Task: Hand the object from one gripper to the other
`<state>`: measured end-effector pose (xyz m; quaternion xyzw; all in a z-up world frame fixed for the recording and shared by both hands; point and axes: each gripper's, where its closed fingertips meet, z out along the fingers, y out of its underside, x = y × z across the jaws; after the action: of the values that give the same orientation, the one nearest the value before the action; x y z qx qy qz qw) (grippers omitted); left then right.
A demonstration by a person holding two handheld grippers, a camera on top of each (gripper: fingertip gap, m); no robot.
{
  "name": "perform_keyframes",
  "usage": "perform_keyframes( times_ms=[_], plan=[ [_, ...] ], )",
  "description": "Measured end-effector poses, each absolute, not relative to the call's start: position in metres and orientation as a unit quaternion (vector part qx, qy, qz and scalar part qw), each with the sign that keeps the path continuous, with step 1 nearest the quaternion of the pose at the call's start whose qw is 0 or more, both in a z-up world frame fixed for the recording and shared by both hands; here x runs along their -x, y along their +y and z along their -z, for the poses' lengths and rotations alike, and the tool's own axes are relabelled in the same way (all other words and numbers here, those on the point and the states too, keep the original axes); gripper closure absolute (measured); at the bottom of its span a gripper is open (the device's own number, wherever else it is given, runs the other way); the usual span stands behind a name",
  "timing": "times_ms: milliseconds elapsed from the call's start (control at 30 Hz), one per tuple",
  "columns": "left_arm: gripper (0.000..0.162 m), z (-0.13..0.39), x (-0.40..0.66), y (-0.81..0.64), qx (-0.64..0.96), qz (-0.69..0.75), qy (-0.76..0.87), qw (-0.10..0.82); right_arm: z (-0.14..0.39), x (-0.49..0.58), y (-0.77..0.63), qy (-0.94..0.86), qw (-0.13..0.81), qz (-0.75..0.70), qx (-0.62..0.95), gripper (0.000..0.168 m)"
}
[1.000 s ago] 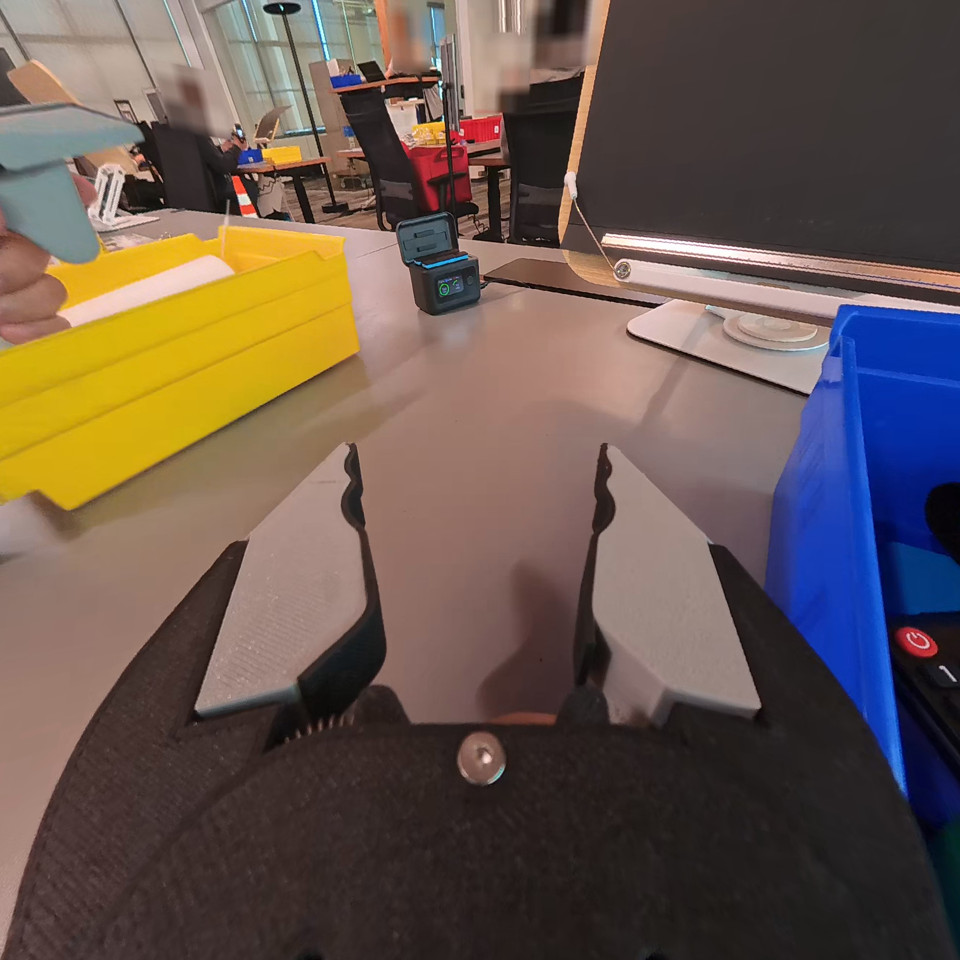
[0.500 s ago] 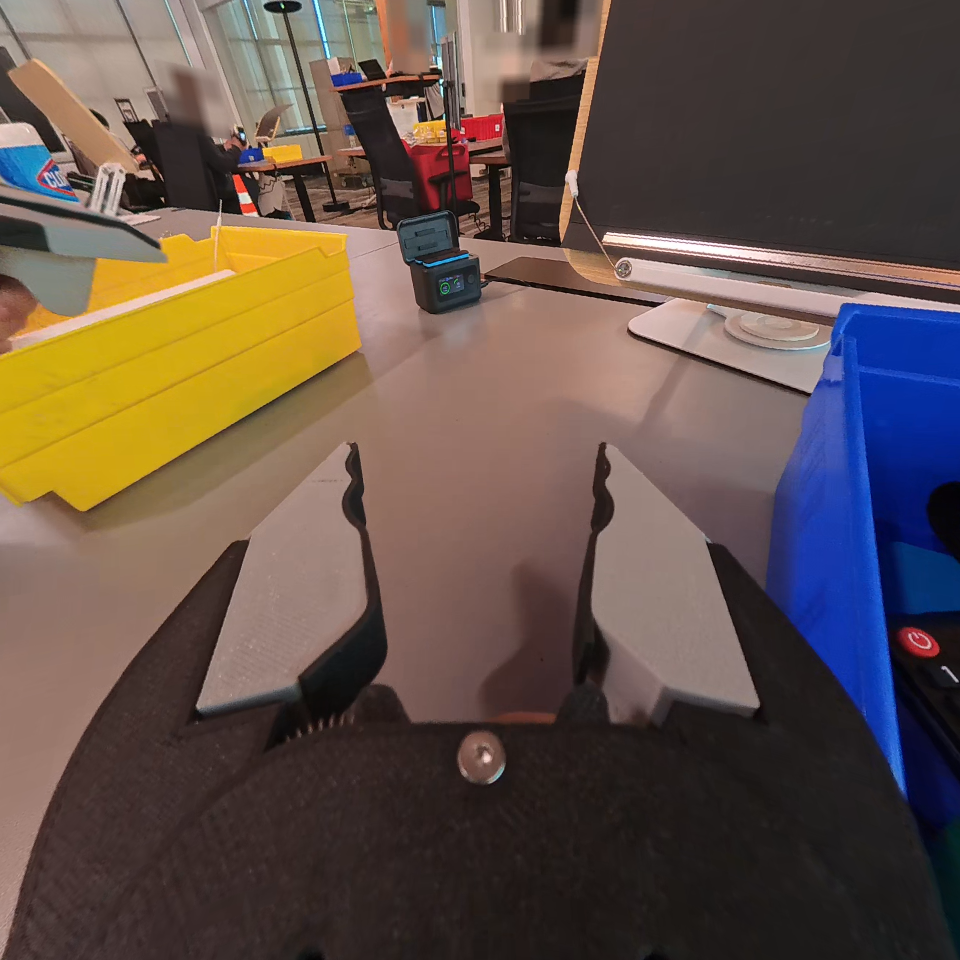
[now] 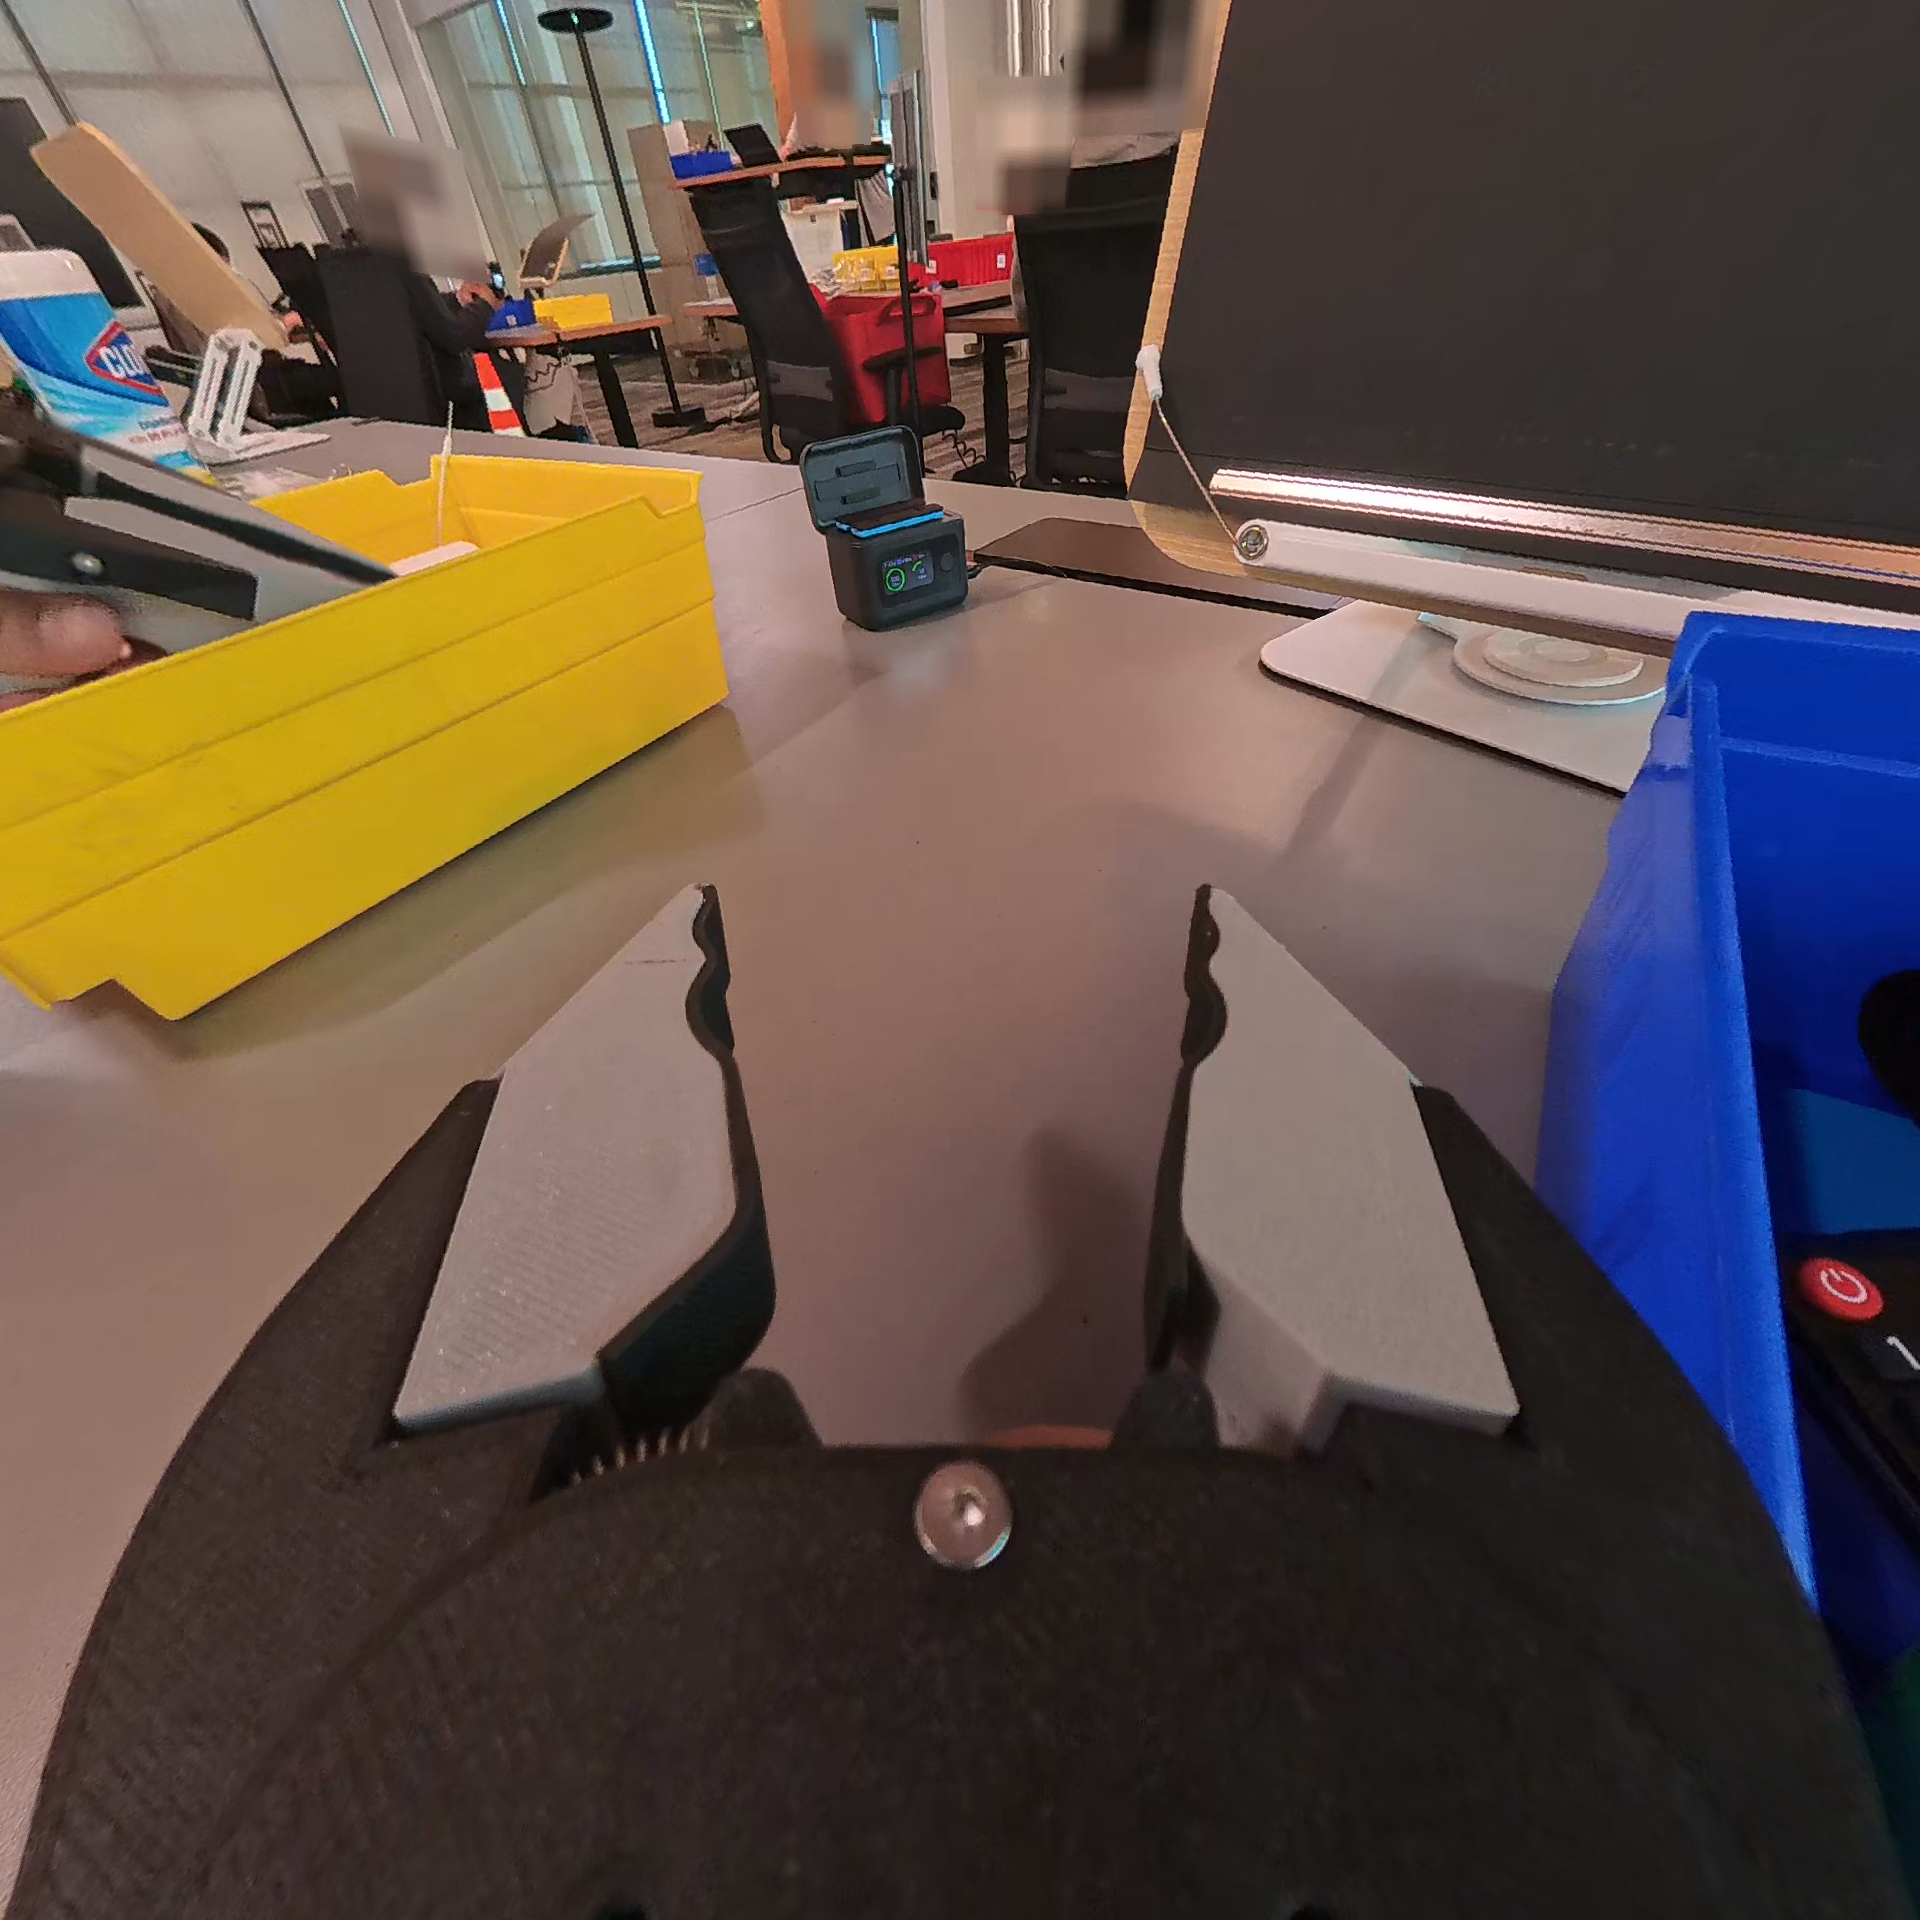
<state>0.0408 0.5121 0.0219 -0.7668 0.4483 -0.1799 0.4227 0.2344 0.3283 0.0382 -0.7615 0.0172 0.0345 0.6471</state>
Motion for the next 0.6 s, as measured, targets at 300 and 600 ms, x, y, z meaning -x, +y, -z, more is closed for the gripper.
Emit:
perform_keyframes(
  times_ms=[300, 600],
  plan=[
    [0.145, 0.027, -0.043, 0.519, 0.827, 0.147, 0.428, 0.334, -0.038, -0.234, 0.329, 0.017, 0.646, -0.034, 0.762, 0.083],
    [0.128, 0.045, -0.040, 0.530, 0.828, 0.107, 0.440, 0.330, -0.038, -0.234, 0.328, 0.016, 0.646, -0.035, 0.762, 0.083]
  ],
)
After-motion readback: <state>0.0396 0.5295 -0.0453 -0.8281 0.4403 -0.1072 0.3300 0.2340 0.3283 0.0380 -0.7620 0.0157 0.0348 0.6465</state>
